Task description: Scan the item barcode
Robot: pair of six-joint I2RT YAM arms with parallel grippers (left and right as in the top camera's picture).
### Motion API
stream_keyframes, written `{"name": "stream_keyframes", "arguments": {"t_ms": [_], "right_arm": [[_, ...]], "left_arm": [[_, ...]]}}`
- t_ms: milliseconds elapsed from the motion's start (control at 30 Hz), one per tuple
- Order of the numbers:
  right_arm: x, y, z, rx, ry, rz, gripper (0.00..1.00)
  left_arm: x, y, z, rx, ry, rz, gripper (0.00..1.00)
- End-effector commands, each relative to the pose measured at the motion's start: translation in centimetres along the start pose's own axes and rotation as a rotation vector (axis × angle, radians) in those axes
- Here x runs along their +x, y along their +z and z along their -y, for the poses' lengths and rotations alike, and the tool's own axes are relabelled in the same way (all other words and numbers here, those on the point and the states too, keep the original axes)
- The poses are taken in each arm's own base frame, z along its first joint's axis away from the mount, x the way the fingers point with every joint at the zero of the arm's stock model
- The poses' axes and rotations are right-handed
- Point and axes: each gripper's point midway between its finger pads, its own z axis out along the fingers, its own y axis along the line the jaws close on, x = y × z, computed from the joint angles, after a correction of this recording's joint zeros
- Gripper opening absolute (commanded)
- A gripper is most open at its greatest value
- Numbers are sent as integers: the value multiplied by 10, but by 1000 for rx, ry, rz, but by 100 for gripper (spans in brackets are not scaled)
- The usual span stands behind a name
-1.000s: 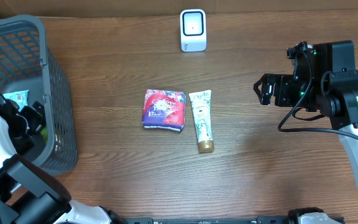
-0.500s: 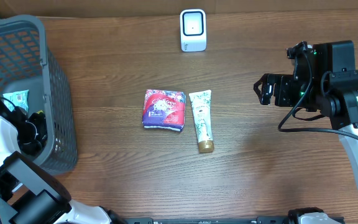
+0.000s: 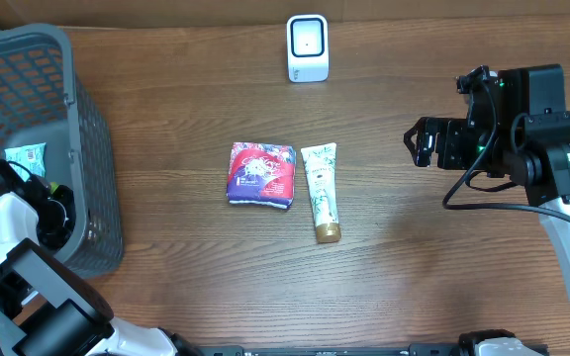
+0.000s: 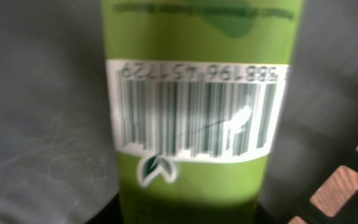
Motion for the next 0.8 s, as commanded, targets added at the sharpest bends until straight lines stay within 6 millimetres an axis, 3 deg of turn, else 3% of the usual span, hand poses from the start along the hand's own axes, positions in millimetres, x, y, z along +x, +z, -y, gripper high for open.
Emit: {"name": "stream_keyframes", "arguments": {"t_ms": [0, 200, 367, 600, 767], "right_arm": [[-8, -6, -6, -13, -12, 29, 100], [-8, -6, -6, -13, -12, 29, 100], [-8, -6, -6, -13, -12, 29, 100], [-8, -6, -6, -13, -12, 29, 100], [-8, -6, -6, -13, -12, 29, 100]], "left_arm": [[5, 4, 0, -7, 6, -12, 21], [2, 1, 4, 8, -9, -8, 10], [-10, -21, 15, 37, -8, -9, 4], [-39, -77, 29, 45, -1, 28, 4], [-59, -129, 41, 57, 11, 89, 4]]}}
